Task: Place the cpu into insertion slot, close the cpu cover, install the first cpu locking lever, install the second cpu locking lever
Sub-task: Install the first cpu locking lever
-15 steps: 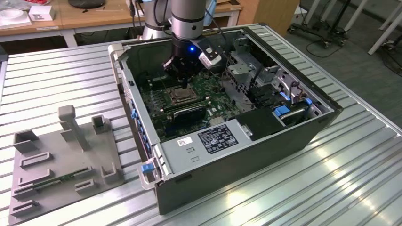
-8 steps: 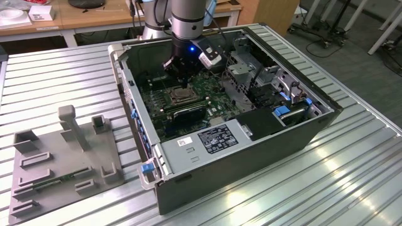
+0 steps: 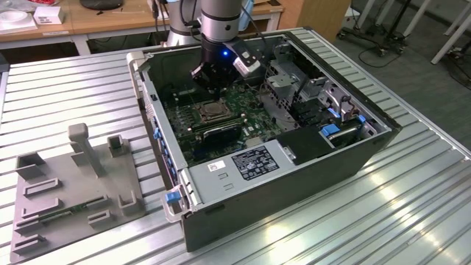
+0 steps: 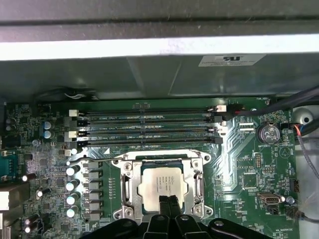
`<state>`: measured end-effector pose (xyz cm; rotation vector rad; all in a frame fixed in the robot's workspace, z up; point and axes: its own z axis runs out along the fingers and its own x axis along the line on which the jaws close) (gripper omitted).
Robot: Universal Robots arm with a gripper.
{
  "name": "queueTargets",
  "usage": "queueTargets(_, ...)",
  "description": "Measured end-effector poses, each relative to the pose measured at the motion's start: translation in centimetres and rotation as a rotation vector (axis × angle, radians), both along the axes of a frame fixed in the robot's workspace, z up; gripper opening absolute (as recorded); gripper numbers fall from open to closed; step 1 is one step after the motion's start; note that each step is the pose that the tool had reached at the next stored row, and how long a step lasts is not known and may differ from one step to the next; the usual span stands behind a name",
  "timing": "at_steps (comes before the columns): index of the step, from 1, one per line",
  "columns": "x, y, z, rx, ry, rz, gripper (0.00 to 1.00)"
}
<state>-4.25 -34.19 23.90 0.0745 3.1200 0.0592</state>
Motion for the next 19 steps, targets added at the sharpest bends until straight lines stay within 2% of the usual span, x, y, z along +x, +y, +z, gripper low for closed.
queueTargets(9, -0.02, 0.00, 0.18, 0.0001, 0.0000, 0.000, 0.11)
queueTargets(19, -1.11, 0.00, 0.18, 0.0000, 0.0000, 0.000, 0.11)
